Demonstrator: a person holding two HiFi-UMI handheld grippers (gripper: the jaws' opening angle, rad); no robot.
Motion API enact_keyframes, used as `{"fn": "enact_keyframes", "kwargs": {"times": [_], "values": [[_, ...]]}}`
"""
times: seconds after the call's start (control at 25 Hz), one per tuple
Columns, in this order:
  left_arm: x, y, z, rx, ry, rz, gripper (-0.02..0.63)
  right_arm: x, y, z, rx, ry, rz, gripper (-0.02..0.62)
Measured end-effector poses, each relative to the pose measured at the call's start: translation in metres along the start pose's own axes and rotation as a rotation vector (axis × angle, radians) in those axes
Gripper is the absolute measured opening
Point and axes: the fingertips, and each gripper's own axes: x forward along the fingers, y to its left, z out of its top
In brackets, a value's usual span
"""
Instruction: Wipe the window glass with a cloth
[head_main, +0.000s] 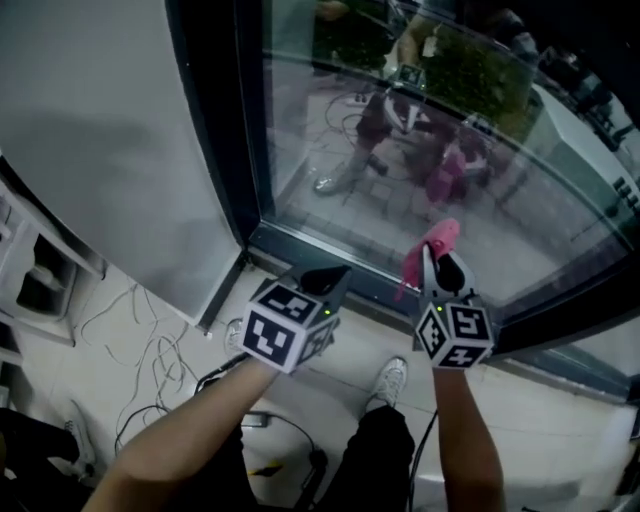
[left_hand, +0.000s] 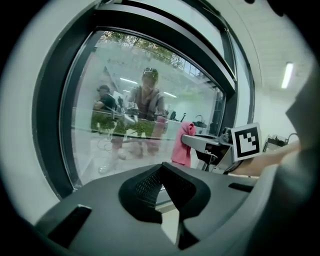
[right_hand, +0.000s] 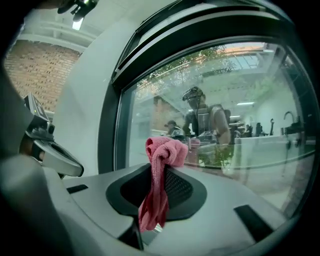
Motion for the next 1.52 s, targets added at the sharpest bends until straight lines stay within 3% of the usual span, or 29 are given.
{"fn": "enact_keyframes", "kwargs": {"times": [0.44, 0.88, 1.16, 1.52], "values": [[0.048, -0.125, 0.004, 0.060, 0.009, -0.179, 0.006, -0.118, -0.108, -0.017, 0.018, 0.030, -0.213, 0.066], [0.118, -0.215, -0.021, 0.098, 0.059, -0.318, 0.006, -0.198, -0.206, -0.073, 0.067, 0.080, -0.403, 0.066], [0.156, -0.249, -0.050, 0.099, 0.115, -0.376, 0.006, -0.226, -0.263, -0.117, 0.101, 0.123, -0.524, 0.066], [0.196, -0.263, -0.074, 0.109, 0.150, -0.419, 0.006, -0.222, -0.307, -0.170, 0.108, 0.173, -0.587, 0.066]]}}
